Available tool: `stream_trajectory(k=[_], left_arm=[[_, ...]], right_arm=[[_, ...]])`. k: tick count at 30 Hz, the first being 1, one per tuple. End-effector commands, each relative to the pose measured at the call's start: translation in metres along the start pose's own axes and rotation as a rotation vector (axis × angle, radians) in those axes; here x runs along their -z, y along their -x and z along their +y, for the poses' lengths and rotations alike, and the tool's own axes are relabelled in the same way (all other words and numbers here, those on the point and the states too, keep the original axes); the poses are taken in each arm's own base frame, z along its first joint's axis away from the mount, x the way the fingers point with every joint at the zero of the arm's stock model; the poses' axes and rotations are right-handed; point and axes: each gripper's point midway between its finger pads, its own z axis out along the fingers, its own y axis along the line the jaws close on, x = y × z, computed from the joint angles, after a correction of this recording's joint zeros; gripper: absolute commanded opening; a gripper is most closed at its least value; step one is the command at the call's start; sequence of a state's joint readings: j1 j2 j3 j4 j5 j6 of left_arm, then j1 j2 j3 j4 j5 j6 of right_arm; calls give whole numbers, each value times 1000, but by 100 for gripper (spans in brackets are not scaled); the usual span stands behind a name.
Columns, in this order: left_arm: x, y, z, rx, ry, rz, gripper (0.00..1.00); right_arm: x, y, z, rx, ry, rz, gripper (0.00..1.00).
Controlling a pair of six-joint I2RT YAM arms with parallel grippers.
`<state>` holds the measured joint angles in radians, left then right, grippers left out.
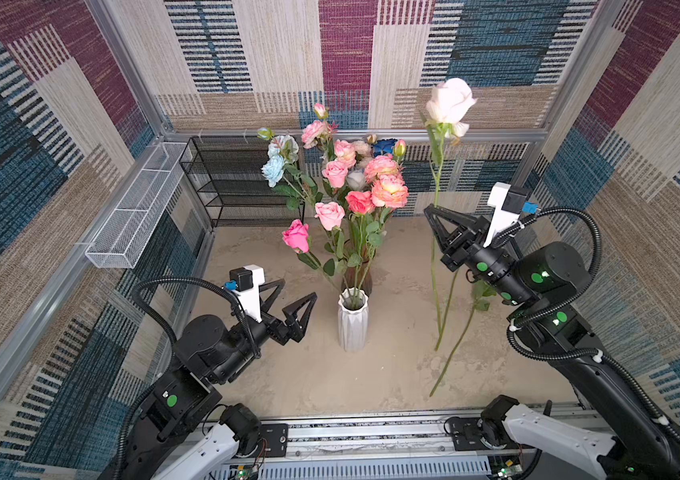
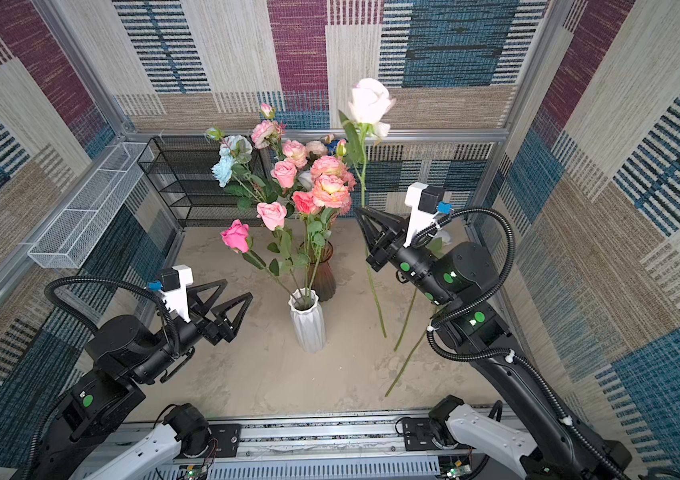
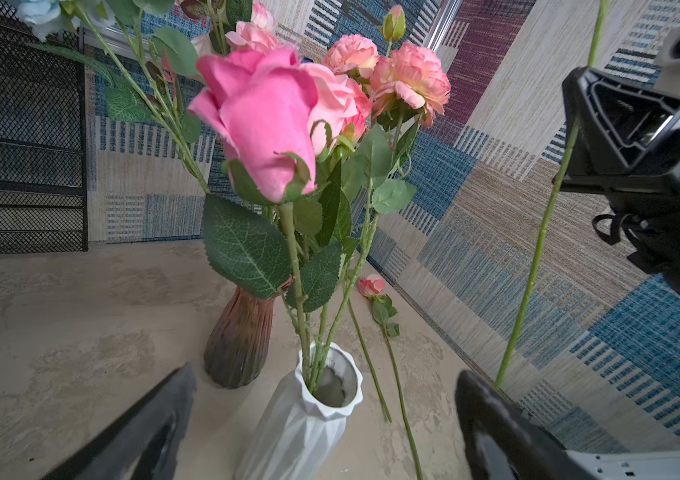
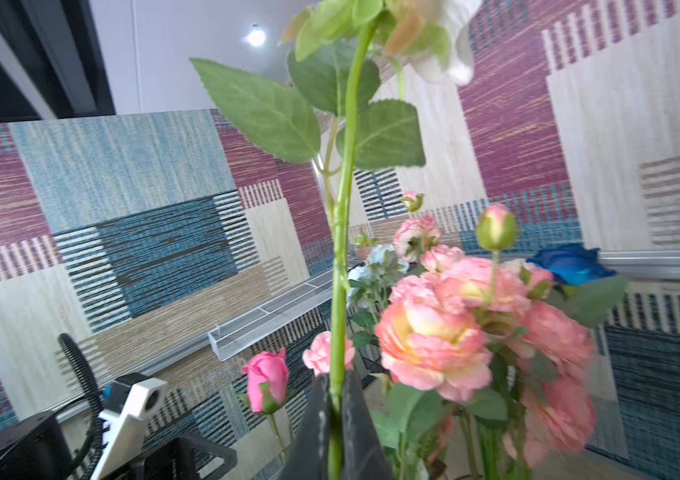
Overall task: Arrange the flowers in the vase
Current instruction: 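Carry the pale pink rose toward the white vase with the right gripper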
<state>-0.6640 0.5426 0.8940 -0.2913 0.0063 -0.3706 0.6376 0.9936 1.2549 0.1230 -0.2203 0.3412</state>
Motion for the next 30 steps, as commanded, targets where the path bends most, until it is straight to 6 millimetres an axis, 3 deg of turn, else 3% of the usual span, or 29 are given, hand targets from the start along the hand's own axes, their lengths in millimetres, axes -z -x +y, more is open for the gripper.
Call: stream_trajectory(k=[1,6,14,22,30], left_arm=[[2,3,1,-10,10,-7,99],[2,6,-1,-8,7,-8,99],[2,4,2,-12,19,0,99],[1,2,2,-18,16,4,99],[1,0,2,-23,16,7,99]], right_arm=[[-14,24,36,85,126,-114,0],[-40,27,74,136,257,-244,0],[-72,38,88,122,325,-355,0],[-107,-5,76,59,339,-296,0],[-114,-65,54,23,290,-202,0]])
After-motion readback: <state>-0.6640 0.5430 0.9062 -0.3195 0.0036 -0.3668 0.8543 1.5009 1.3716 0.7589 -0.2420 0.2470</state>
